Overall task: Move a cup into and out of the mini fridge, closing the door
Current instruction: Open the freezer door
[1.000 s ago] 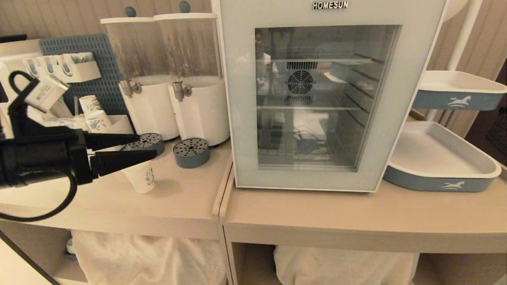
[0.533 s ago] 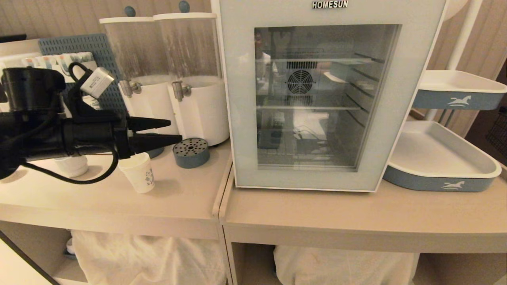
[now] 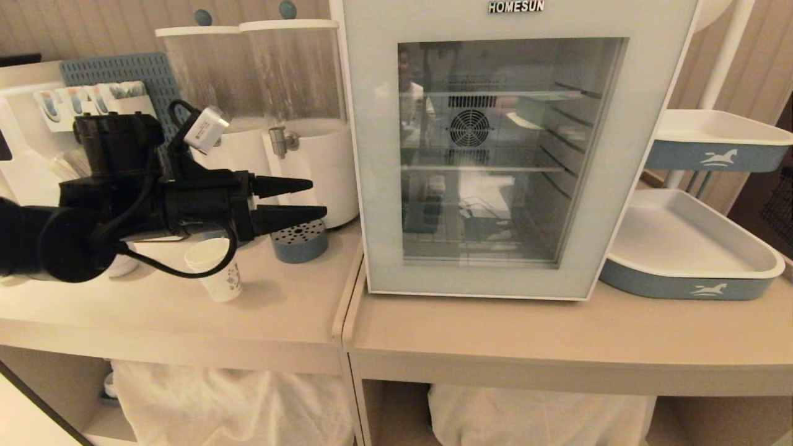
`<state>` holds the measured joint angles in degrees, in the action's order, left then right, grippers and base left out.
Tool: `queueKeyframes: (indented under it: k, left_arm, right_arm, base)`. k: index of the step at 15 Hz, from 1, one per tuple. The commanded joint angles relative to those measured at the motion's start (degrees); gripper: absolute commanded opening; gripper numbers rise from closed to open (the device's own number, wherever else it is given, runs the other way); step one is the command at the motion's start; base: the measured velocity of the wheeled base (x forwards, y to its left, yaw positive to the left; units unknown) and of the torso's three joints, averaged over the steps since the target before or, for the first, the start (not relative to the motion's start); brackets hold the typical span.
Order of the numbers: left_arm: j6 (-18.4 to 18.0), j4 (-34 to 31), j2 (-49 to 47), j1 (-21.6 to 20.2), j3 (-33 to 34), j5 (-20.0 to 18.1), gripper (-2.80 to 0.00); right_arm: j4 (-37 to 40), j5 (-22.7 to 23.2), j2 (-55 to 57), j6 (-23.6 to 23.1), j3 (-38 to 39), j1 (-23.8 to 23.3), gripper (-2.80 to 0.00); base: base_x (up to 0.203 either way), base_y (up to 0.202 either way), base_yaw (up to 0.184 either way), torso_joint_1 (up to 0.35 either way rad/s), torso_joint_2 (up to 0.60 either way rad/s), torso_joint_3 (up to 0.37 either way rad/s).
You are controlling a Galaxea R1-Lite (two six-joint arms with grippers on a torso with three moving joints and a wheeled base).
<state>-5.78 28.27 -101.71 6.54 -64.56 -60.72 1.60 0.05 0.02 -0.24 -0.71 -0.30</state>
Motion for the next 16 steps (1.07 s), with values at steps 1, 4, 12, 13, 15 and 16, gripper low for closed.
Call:
queueKeyframes:
  k: [1, 4, 12, 13, 15, 16]
  left_arm:
    - [0.0, 0.3, -1.8, 0.9, -0.9, -0.6, 0.0]
    - [-0.4, 0.4, -4.2, 1.0, -2.1, -7.2, 0.0]
    - [-0.6, 2.2, -10.7, 1.0, -10.8, -9.3, 0.0]
    - [-0.5, 2.3, -10.7, 1.0, -10.9, -9.3, 0.0]
    - [-0.6, 2.5, -12.9, 2.2, -14.1, -9.3, 0.0]
    - [-0.6, 2.5, -13.5, 2.8, -14.8, -9.3, 0.0]
  right_arm:
    - [0.0, 0.0, 0.0, 0.0, 0.0, -0.1, -2.8]
    - [0.0, 0.0, 0.1, 0.0, 0.0, -0.1, -2.8]
    - [0.0, 0.0, 0.1, 0.0, 0.0, -0.1, -2.8]
    - [0.0, 0.0, 0.1, 0.0, 0.0, -0.1, -2.8]
    - [0.0, 0.0, 0.1, 0.0, 0.0, -0.1, -2.8]
    - [0.0, 0.0, 0.0, 0.0, 0.0, -0.1, -2.8]
  base:
    - [0.0, 0.0, 0.0, 0.0, 0.0, 0.0]
    - [0.0, 0.0, 0.0, 0.0, 0.0, 0.0]
    - [0.0, 0.0, 0.0, 0.0, 0.0, 0.0]
    - [0.0, 0.0, 0.0, 0.0, 0.0, 0.0]
    - [0.0, 0.0, 0.0, 0.0, 0.0, 0.0]
    - [0.0, 0.0, 0.0, 0.0, 0.0, 0.0]
